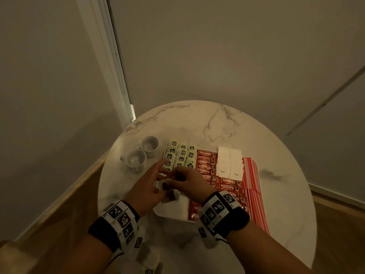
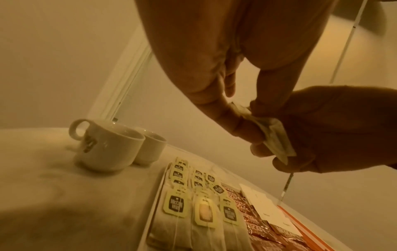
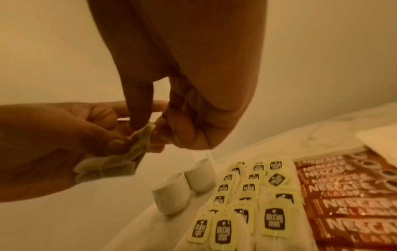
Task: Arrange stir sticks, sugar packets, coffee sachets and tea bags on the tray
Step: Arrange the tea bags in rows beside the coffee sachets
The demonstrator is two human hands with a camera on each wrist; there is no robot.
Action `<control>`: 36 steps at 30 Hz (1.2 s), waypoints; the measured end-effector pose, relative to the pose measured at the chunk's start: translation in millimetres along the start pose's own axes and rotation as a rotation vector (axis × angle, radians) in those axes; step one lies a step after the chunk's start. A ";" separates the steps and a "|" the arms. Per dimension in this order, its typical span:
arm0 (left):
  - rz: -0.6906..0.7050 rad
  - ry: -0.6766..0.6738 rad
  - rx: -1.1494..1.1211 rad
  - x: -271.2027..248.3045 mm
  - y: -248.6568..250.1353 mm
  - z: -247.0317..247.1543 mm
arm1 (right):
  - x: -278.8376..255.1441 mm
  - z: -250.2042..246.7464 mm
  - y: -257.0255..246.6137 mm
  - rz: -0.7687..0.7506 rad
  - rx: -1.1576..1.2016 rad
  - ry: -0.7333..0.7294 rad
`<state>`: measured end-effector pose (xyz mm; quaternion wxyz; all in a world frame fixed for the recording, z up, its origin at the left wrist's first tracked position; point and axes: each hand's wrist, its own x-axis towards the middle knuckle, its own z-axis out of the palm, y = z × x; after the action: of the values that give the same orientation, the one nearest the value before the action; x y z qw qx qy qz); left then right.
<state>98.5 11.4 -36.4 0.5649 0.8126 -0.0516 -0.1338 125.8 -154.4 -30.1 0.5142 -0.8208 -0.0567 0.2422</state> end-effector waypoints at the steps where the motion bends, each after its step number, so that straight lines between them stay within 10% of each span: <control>1: -0.004 -0.009 0.000 0.4 0.2 3.0 | -2.0 -0.9 0.6 -0.013 -0.015 0.017; 18: -0.431 -0.260 0.137 -7.9 -35.7 54.7 | -6.4 -12.7 60.8 0.352 -0.250 -0.031; 36: -0.289 -0.301 0.423 -6.2 -35.2 47.7 | 37.7 -27.8 56.7 0.374 -0.474 0.032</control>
<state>77.0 -17.7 -83.7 0.3443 0.8822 -0.0453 -0.3179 162.7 -190.5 -82.4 0.2556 -0.9178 0.0485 0.2999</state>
